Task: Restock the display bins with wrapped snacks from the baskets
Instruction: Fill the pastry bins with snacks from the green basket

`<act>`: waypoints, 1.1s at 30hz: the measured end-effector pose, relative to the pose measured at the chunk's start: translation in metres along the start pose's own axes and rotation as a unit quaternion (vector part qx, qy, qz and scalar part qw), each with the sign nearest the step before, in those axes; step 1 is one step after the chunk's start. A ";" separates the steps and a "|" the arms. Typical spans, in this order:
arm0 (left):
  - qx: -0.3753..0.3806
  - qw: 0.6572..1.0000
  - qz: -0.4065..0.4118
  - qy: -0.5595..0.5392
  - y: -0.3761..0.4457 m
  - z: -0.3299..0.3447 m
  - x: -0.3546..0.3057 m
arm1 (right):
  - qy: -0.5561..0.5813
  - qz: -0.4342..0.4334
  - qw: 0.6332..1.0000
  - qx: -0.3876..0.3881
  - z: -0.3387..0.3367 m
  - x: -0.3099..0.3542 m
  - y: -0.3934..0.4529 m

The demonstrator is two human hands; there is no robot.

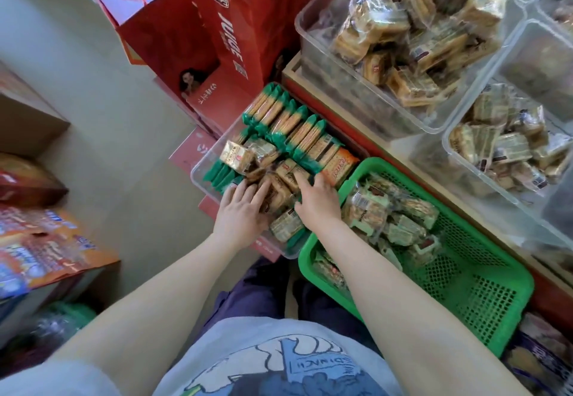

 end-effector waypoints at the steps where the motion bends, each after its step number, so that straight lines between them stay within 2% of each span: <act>1: -0.013 1.000 0.002 -0.002 -0.001 0.003 0.001 | -0.020 0.003 1.000 -0.002 0.003 0.003 0.004; 5: -0.026 0.999 -0.018 -0.011 -0.004 0.016 0.003 | -0.073 -0.003 0.996 -0.056 0.010 0.007 0.016; 13: -0.008 0.999 -0.046 -0.012 -0.003 0.013 -0.002 | -0.042 -0.077 0.987 -0.133 -0.009 -0.004 0.013; 16: -0.004 0.998 -0.055 -0.016 -0.003 0.010 -0.003 | 0.042 -0.067 0.982 -0.171 -0.021 -0.004 0.009; 18: 0.023 0.997 -0.069 -0.027 0.001 0.000 -0.006 | 0.155 0.002 0.973 -0.169 -0.033 -0.007 0.002; 19: 0.044 0.994 -0.087 -0.041 0.005 -0.005 -0.008 | 0.253 0.062 0.955 -0.141 -0.042 -0.009 -0.004; 21: 0.045 0.985 -0.134 -0.095 0.014 -0.030 -0.020 | 0.452 0.172 0.871 -0.085 -0.063 -0.012 -0.017; 22: 0.030 0.972 -0.170 -0.158 0.018 -0.047 -0.028 | 0.520 0.194 0.828 -0.078 -0.075 -0.014 -0.026; 23: 0.025 0.940 -0.225 -0.255 0.023 -0.065 -0.038 | 0.560 0.192 0.801 -0.083 -0.087 -0.018 -0.036; 24: 0.040 0.881 -0.291 -0.372 0.028 -0.085 -0.050 | 0.577 0.172 0.793 -0.099 -0.098 -0.022 -0.046; 26: 0.099 0.703 -0.396 -0.582 0.041 -0.119 -0.075 | 0.550 0.108 0.813 -0.159 -0.118 -0.032 -0.067; 27: 0.125 0.639 -0.407 -0.641 0.047 -0.132 -0.086 | 0.522 0.076 0.828 -0.189 -0.126 -0.038 -0.077; 28: 0.140 0.615 -0.389 -0.672 0.053 -0.144 -0.096 | 0.497 0.045 0.840 -0.212 -0.134 -0.042 -0.087; 30: 0.142 0.638 -0.315 -0.688 0.062 -0.161 -0.120 | 0.462 0.005 0.855 -0.235 -0.147 -0.052 -0.103; 32: 0.121 0.679 -0.242 -0.683 0.069 -0.174 -0.142 | 0.495 0.025 0.835 -0.237 -0.158 -0.065 -0.116; 33: 0.114 0.686 -0.213 -0.686 0.073 -0.179 -0.152 | 0.540 0.059 0.805 -0.240 -0.163 -0.072 -0.121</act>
Point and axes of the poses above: each hand's wrist, its own y-axis towards the middle knuckle, its own z-axis out of the palm, x = y × z, the point moved 1 cm from there along y, towards the middle knuckle, and after that the axes turned 14 degrees about -x, right-handed, at the moved point
